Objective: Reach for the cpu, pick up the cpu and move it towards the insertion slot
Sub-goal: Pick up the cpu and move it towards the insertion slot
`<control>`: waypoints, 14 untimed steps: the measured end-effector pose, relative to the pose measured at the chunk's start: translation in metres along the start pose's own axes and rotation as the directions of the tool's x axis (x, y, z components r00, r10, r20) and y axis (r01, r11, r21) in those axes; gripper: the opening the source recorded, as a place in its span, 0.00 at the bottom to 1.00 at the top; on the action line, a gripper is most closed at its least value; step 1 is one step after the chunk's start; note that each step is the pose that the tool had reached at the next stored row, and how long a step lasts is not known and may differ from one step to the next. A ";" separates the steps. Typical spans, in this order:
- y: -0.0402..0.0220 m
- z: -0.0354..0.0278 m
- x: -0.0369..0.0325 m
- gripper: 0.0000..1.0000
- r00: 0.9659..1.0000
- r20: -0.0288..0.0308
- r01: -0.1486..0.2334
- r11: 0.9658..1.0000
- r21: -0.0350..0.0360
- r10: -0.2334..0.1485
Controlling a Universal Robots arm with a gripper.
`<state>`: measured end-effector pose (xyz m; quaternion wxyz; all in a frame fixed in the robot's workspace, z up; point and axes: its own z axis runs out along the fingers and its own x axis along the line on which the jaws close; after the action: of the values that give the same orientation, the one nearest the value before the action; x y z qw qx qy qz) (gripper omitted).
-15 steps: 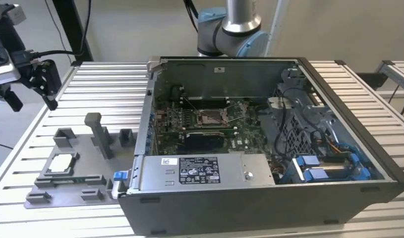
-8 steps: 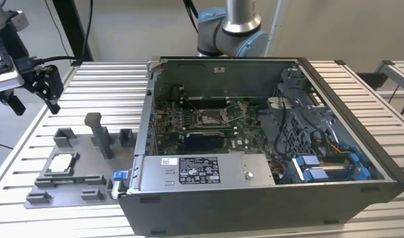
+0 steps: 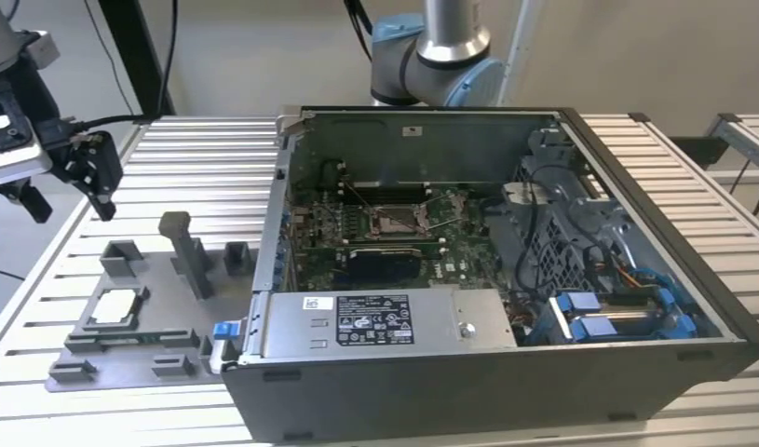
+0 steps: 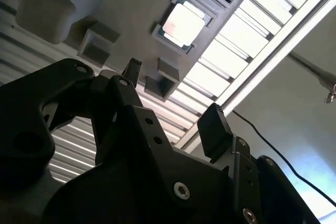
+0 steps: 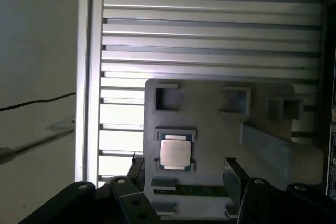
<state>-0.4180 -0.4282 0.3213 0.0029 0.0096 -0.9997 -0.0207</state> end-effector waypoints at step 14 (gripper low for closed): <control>-0.0010 0.0241 -0.0001 1.00 1.000 0.000 0.000 1.000 0.001 0.000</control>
<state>-0.4180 -0.4282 0.2972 0.0031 0.0095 -0.9997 -0.0204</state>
